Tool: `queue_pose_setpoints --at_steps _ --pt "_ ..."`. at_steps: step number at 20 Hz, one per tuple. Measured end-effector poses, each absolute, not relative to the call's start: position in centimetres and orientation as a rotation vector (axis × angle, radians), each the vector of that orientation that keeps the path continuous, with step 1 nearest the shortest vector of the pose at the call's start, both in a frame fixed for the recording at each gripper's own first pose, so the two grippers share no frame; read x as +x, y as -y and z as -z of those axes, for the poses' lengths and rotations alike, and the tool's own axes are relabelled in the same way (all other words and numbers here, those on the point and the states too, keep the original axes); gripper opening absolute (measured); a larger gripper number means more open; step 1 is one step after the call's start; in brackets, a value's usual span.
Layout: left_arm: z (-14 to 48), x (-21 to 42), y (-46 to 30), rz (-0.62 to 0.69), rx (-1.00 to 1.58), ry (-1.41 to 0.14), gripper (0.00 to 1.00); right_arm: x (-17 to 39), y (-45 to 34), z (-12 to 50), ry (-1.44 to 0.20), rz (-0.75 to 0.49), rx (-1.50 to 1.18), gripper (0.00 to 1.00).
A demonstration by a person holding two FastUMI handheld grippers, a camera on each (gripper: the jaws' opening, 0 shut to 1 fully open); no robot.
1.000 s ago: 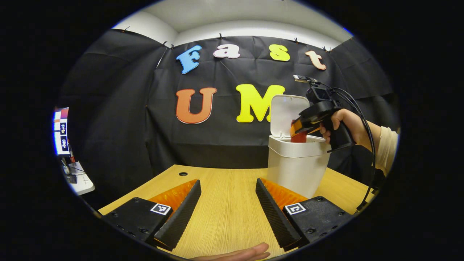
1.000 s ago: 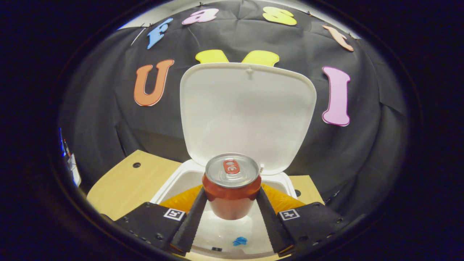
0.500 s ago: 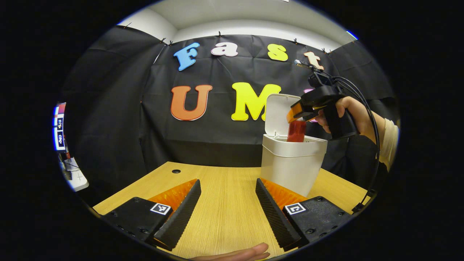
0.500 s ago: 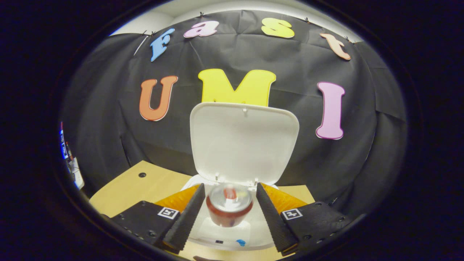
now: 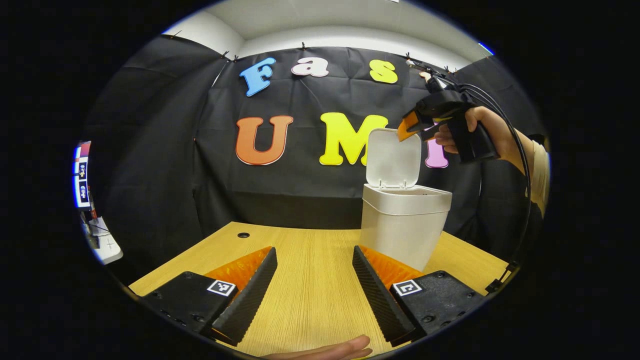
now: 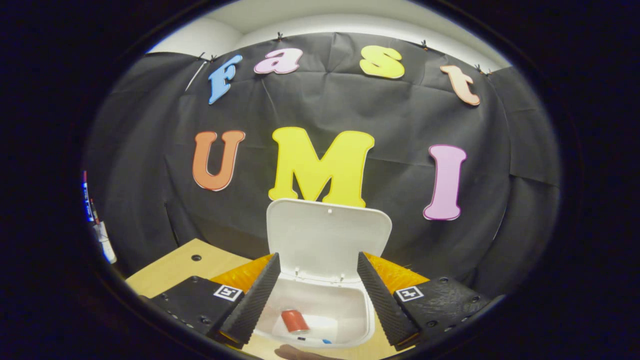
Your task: Press the lid of the desktop garbage bin to open it, pick up the crumpled paper on the desktop and throw it into the bin, then pick up the pop can on the desktop and drop it into the bin, and finally close the garbage bin lid.
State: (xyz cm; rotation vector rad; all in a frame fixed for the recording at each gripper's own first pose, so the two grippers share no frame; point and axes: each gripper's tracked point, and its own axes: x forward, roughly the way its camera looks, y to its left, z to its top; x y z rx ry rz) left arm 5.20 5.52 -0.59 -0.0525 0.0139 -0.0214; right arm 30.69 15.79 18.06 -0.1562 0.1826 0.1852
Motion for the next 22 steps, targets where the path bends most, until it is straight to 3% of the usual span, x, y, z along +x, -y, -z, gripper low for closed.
queue_pose_setpoints --at_steps 12,15,22 --pt "2.0 6.2 -6.9 -0.010 -0.045 -0.052 0.98 36.9 -16.7 -24.3 -0.022 -0.151 -0.060 0.97" --pt "1.8 6.0 -6.9 -0.010 -0.027 -0.048 0.98 39.1 -15.5 -24.7 -0.001 -0.073 -0.109 0.95" --pt "1.4 5.7 -6.4 0.004 -0.002 -0.031 0.98 39.5 -15.4 -22.5 -0.068 -0.071 -0.098 0.95"
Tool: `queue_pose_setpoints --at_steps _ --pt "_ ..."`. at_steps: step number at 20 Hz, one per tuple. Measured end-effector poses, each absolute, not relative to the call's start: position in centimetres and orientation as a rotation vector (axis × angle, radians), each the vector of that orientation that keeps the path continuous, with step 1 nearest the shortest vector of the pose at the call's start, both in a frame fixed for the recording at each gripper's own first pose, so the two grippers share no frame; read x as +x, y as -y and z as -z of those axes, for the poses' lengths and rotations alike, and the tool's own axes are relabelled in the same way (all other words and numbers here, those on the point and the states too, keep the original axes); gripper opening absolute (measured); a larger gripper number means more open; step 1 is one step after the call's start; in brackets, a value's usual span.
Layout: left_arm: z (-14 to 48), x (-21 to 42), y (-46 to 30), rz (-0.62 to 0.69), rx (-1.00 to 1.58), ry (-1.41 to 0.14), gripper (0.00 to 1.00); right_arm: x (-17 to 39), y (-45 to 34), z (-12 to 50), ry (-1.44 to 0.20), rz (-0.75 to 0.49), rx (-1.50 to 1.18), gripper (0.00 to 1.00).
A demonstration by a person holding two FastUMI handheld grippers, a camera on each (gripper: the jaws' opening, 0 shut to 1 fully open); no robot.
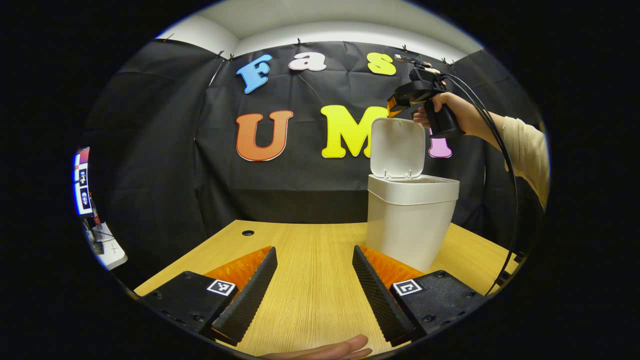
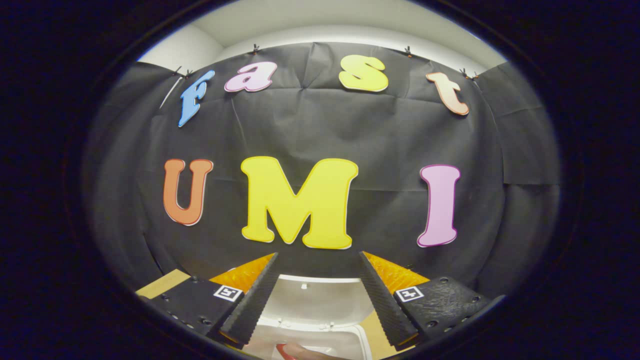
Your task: Press the lid of the desktop garbage bin to open it, pick up the crumpled paper on the desktop and throw it into the bin, then pick up the pop can on the desktop and drop it into the bin, and finally close the garbage bin lid.
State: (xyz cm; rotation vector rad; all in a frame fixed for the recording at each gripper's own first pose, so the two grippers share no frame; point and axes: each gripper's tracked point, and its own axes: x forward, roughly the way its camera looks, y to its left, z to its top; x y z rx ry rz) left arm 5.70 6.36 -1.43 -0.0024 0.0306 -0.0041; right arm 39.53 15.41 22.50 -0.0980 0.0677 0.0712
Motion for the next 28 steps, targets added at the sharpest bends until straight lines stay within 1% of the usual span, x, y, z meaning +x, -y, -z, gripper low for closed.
queue_pose_setpoints --at_steps 3,4,5,6,11,12,13,15,16,17,19,20,21,23,24,25,26,28 --pt "1.4 5.8 -6.4 -0.006 -0.018 -0.032 0.98 38.9 -15.4 -22.4 -0.080 -0.072 -0.088 0.96" --pt "1.3 5.7 -6.5 -0.007 -0.018 -0.033 0.98 38.6 -15.3 -22.3 -0.089 -0.072 -0.086 0.99" --pt "1.3 5.6 -6.7 -0.011 -0.013 -0.031 0.98 38.2 -15.3 -22.2 -0.099 -0.073 -0.083 0.96" --pt "1.0 5.5 -7.1 -0.021 -0.009 -0.024 0.98 37.9 -15.4 -22.1 -0.107 -0.078 -0.083 0.98" --pt "1.0 5.3 -7.6 -0.033 -0.025 -0.029 0.98 36.8 -15.2 -21.7 -0.146 -0.083 -0.069 0.94" --pt "1.0 5.3 -7.9 -0.042 -0.026 -0.029 0.98 36.8 -15.2 -21.6 -0.150 -0.082 -0.069 0.94" --pt "1.0 5.2 -8.1 -0.048 -0.026 -0.031 0.98 36.7 -15.2 -21.6 -0.159 -0.080 -0.065 0.98" --pt "1.1 5.2 -8.1 -0.047 -0.033 -0.033 0.98 36.5 -15.2 -21.0 -0.188 -0.073 -0.058 0.96" --pt "1.1 5.3 -8.2 -0.046 -0.037 -0.033 0.98 36.3 -15.5 -20.6 -0.201 -0.077 -0.066 0.97" --pt "1.1 5.3 -8.1 -0.046 -0.039 -0.036 0.98 36.1 -15.5 -20.3 -0.216 -0.076 -0.081 0.95" --pt "1.2 5.3 -8.2 -0.044 -0.040 -0.038 0.98 35.9 -15.5 -19.6 -0.240 -0.077 -0.107 0.95" --pt "1.2 5.3 -8.2 -0.042 -0.041 -0.040 0.98 35.7 -15.5 -19.4 -0.246 -0.075 -0.113 0.93" --pt "1.2 5.4 -7.9 -0.039 -0.040 -0.041 0.98 35.6 -15.3 -19.2 -0.252 -0.068 -0.112 0.95" --pt "1.4 5.4 -7.5 -0.019 -0.046 -0.049 0.98 35.4 -14.8 -18.4 -0.278 -0.050 -0.134 0.97" --pt "1.3 5.3 -7.6 -0.019 -0.047 -0.047 0.98 35.3 -14.9 -18.0 -0.293 -0.054 -0.149 0.95" --pt "1.1 5.1 -7.8 -0.026 -0.046 -0.044 0.98 35.1 -14.7 -17.2 -0.320 -0.053 -0.164 0.98" --pt "0.9 5.0 -8.0 -0.033 -0.044 -0.038 0.98 34.9 -14.5 -16.3 -0.352 -0.050 -0.178 0.95" --pt "0.9 5.1 -7.9 -0.028 -0.043 -0.035 0.98 34.1 -14.2 -14.2 -0.429 -0.031 -0.205 0.95"
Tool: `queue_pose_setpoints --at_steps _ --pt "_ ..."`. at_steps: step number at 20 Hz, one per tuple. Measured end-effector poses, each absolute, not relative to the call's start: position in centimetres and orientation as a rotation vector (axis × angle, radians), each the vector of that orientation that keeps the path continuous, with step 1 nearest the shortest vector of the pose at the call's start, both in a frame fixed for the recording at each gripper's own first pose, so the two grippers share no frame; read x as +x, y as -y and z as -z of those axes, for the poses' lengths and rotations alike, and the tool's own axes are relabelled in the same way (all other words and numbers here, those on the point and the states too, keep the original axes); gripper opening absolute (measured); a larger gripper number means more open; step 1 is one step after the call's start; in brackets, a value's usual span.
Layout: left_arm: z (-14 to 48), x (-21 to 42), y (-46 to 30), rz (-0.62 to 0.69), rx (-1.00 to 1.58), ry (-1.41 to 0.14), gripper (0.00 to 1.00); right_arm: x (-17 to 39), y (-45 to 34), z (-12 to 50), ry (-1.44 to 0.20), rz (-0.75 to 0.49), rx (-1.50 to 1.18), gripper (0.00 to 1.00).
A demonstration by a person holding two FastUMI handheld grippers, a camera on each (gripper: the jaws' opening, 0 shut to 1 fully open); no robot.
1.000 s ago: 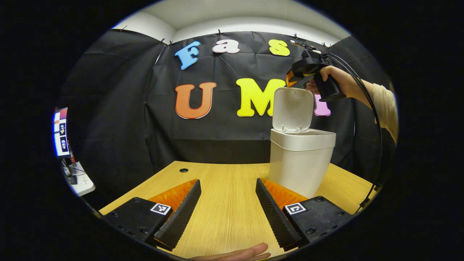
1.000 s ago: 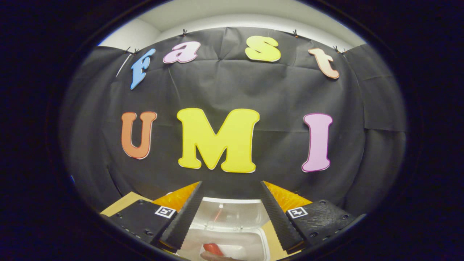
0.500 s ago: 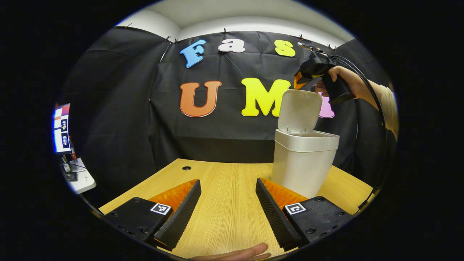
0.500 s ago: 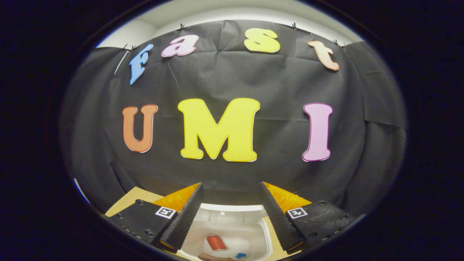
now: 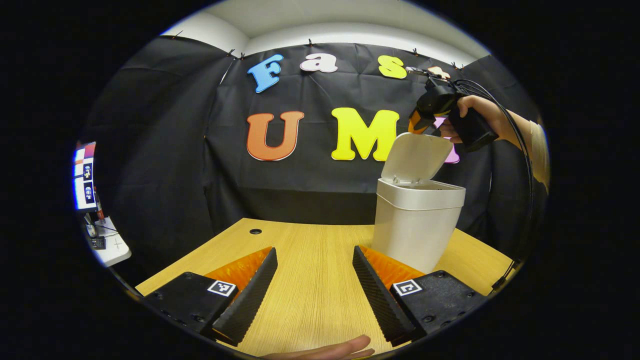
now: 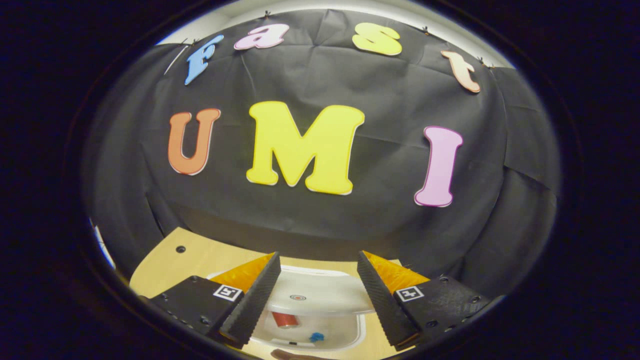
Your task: Press the lid of the desktop garbage bin to open it, pick up the crumpled paper on the desktop and throw it into the bin, then pick up the pop can on the desktop and drop it into the bin, and finally close the garbage bin lid.
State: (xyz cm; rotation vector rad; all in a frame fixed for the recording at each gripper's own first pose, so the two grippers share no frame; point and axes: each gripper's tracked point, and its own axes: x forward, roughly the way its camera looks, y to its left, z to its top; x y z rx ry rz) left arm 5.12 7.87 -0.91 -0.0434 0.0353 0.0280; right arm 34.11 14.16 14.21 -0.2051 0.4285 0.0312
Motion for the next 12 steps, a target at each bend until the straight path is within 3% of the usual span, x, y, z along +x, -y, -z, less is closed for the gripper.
queue_pose_setpoints --at_steps 12 --pt "1.6 5.2 -8.8 -0.039 -0.034 -0.054 0.98 30.0 -14.4 -5.8 -0.578 -0.015 -0.390 0.99"
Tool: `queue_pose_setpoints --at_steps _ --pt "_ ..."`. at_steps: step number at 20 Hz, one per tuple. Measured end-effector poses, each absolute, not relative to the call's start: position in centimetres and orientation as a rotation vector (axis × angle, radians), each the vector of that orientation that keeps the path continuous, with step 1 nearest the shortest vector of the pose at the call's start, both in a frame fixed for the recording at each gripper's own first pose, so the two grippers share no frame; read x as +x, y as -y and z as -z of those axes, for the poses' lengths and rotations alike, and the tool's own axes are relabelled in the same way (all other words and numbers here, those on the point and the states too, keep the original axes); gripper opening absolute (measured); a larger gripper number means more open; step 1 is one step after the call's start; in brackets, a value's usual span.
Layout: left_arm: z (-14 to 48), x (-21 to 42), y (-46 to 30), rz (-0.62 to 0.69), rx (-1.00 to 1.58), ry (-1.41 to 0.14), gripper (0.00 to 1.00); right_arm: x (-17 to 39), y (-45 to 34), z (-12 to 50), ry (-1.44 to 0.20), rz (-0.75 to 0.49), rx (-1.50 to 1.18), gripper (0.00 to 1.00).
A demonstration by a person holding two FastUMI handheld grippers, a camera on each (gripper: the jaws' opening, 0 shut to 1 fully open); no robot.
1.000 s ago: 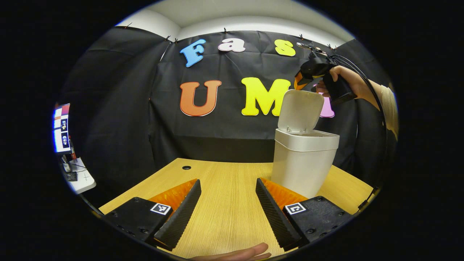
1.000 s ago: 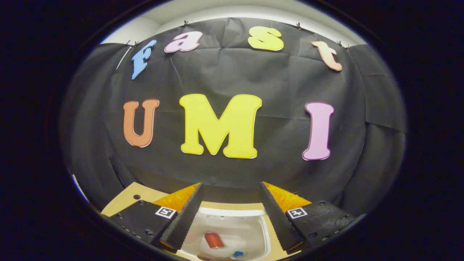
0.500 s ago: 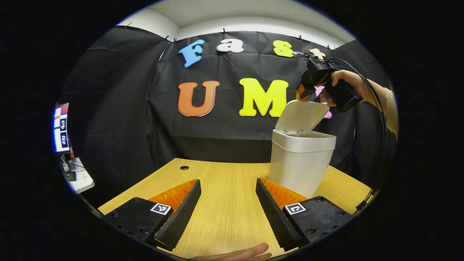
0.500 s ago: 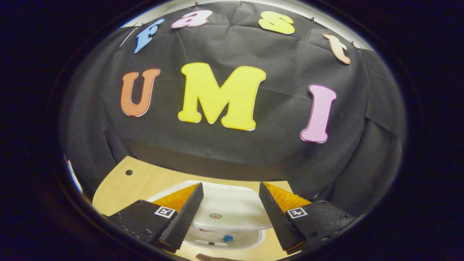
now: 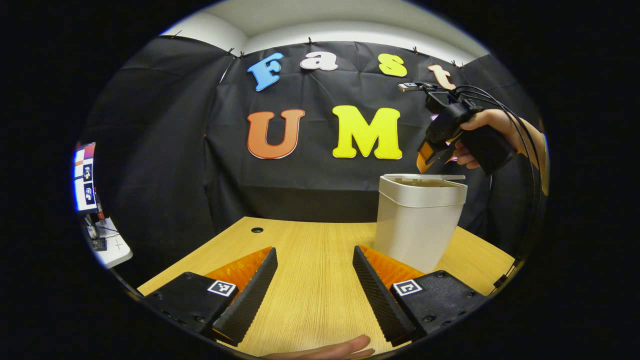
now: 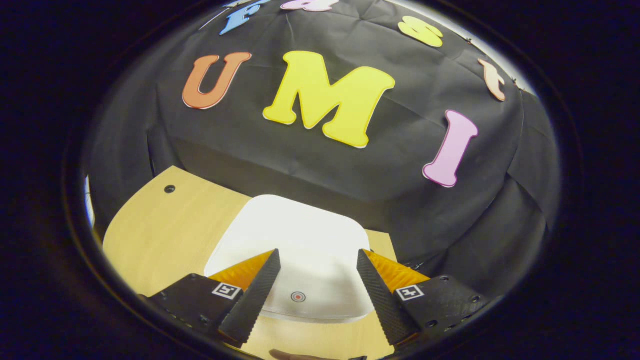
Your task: Press the lid of the desktop garbage bin to open it, pick up the crumpled paper on the desktop and throw it into the bin, then pick up the pop can on the desktop and drop it into the bin, and finally close the garbage bin lid.
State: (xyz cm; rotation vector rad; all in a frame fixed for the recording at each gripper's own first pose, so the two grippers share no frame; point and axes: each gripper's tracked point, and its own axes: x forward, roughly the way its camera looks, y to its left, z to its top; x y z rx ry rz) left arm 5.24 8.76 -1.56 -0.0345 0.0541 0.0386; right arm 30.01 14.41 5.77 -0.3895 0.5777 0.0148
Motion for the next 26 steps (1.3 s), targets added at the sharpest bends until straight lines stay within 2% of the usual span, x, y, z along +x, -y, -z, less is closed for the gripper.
queue_pose_setpoints --at_steps 1,10,15,19,26 --pt "1.7 5.3 -9.2 -0.050 -0.033 -0.057 0.98 29.8 -14.4 -5.3 -0.582 -0.020 -0.381 0.96" --pt "2.1 5.5 -9.2 -0.064 -0.047 -0.072 0.98 28.1 -13.8 -4.2 -0.565 -0.060 -0.031 0.96" --pt "2.2 5.8 -8.2 -0.046 -0.030 -0.076 0.98 26.9 -13.4 -3.6 -0.500 -0.081 -0.060 0.98" --pt "2.1 5.6 -7.9 -0.040 -0.024 -0.072 0.98 26.7 -13.1 -2.7 -0.532 -0.120 -0.077 0.98" --pt "1.6 5.4 -7.7 -0.041 -0.024 -0.056 0.98 26.3 -12.9 -3.4 -0.404 -0.139 0.006 0.97"
